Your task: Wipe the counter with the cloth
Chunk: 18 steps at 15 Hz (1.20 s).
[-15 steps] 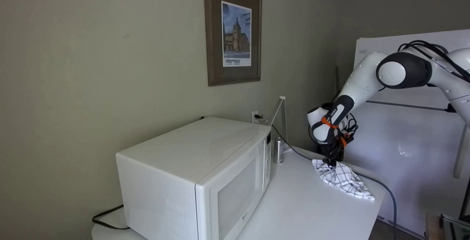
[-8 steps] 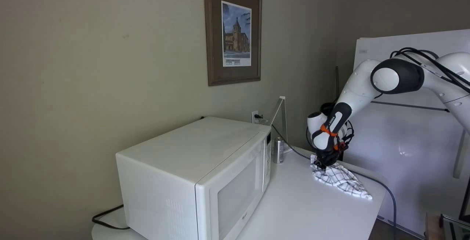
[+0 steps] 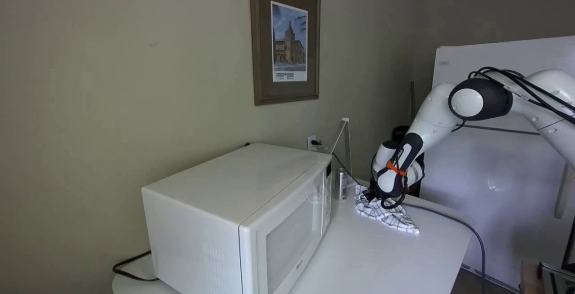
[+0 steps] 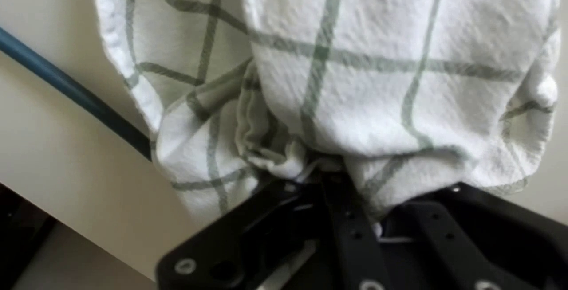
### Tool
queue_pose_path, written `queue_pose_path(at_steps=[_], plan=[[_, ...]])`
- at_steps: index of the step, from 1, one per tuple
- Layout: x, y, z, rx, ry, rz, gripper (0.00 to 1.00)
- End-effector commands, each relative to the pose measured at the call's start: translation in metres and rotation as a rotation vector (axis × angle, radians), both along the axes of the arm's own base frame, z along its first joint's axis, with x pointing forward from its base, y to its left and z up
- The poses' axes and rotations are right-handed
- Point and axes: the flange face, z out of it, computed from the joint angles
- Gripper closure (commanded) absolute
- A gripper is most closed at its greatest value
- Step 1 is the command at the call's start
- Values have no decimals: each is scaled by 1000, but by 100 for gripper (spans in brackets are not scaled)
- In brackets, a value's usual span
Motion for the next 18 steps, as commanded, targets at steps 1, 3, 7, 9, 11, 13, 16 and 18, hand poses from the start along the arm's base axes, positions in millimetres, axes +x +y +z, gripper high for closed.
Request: queue_pose_path(at_steps=[1,3,7,9,11,13,16,18], plan=[[1,9,-14,-1,-68,21,97],[-5,20,-22,34,-1,36,97],[-12,67,-11,138,49,166,97],[-17,88,-9,195,94,210,97],[-24,100,-8,245,167,233,97],[-31,96,-8,250,266,217,97],[-49,70,3,201,394,158,97],[-63,46,10,177,492,119,97]])
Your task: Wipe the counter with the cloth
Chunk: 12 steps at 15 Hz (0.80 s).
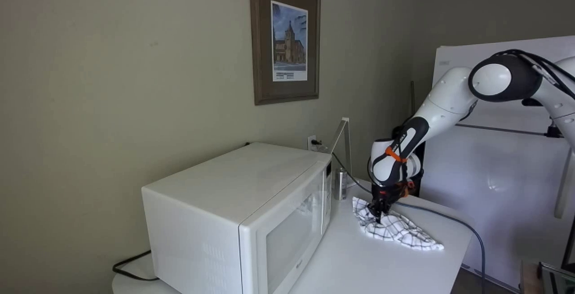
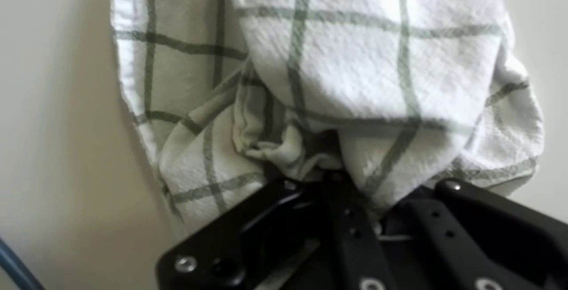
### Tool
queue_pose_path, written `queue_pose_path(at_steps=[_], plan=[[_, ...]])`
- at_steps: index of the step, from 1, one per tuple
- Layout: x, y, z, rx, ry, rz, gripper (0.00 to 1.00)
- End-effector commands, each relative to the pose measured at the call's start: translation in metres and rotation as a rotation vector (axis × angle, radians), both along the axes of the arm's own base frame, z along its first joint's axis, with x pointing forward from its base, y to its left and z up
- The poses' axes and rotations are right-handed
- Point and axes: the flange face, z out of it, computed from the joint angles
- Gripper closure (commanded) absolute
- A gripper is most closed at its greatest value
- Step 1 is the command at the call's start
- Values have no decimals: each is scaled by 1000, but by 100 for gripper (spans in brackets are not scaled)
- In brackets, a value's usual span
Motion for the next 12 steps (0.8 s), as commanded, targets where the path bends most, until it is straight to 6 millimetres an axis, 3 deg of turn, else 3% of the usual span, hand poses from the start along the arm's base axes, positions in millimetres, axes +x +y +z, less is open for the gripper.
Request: queue_pose_path(at_steps=[1,5,7,8,9,12], plan=[[-36,-36,8,-77,182,-46,97],[-64,-88,17,-169,344,-85,97],[-62,-105,22,-198,273,-43,97],[-58,-104,27,-182,244,-46,63],[-54,-102,33,-167,205,-37,63],[-39,-79,61,-134,116,-2,42]])
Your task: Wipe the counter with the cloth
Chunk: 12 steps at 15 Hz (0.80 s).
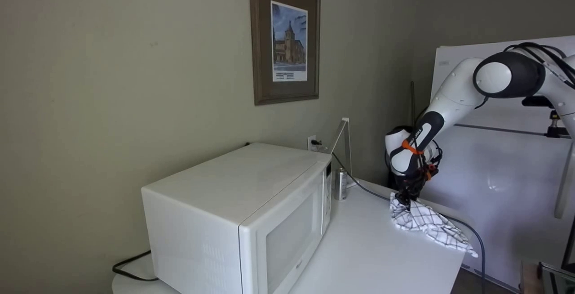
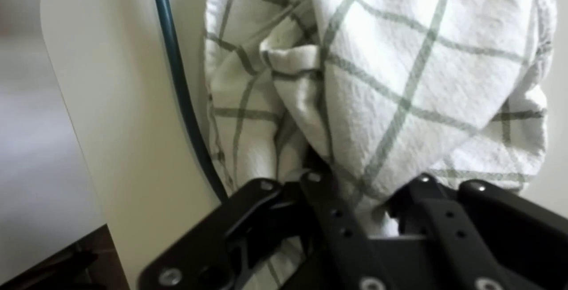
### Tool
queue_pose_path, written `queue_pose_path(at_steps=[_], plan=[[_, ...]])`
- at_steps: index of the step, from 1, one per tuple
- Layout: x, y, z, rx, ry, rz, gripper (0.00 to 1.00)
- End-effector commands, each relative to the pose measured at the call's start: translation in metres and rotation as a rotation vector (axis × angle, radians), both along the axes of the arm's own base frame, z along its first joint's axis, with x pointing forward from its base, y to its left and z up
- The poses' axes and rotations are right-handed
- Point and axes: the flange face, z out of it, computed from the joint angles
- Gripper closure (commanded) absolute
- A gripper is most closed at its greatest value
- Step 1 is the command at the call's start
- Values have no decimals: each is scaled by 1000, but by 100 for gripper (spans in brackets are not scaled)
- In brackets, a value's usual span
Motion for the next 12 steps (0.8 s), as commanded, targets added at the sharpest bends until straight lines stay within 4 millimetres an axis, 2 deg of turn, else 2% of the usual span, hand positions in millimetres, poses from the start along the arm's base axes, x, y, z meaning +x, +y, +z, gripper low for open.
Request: queue_pose_path(at_steps=[1,4,6,11,12], plan=[[11,31,41,56,-86,58,35],[15,60,73,104,-88,117,11],[10,80,94,108,-75,139,0],[-8,128,138,162,-61,242,0],[11,113,126,129,-70,199,0]])
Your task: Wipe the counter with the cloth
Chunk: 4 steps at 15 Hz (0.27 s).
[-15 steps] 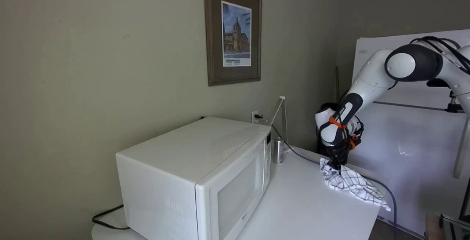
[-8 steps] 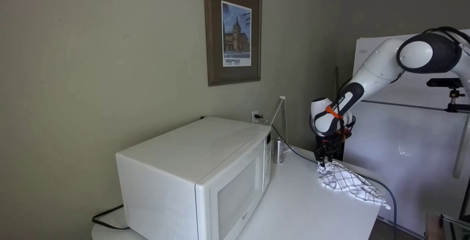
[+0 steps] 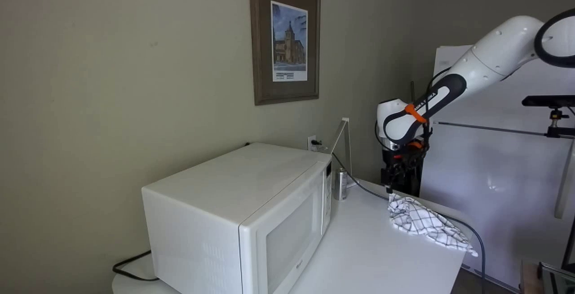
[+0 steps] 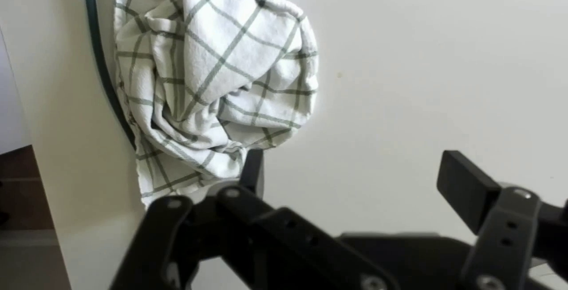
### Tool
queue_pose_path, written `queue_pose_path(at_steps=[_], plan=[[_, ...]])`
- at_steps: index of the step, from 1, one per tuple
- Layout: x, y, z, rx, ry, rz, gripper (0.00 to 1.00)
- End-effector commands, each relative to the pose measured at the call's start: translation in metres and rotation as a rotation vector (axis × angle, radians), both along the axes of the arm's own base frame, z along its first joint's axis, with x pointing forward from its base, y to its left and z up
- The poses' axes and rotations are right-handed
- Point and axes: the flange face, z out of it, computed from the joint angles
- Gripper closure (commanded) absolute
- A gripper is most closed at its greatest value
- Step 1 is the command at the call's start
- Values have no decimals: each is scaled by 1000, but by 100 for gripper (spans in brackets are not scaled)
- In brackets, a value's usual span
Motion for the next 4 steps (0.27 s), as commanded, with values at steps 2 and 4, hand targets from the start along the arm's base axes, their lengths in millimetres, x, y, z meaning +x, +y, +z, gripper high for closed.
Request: queue_pose_path(at_steps=[2,4], plan=[[-1,5,9,0,-11,8,0],[-1,2,6,0,-5,2,0]])
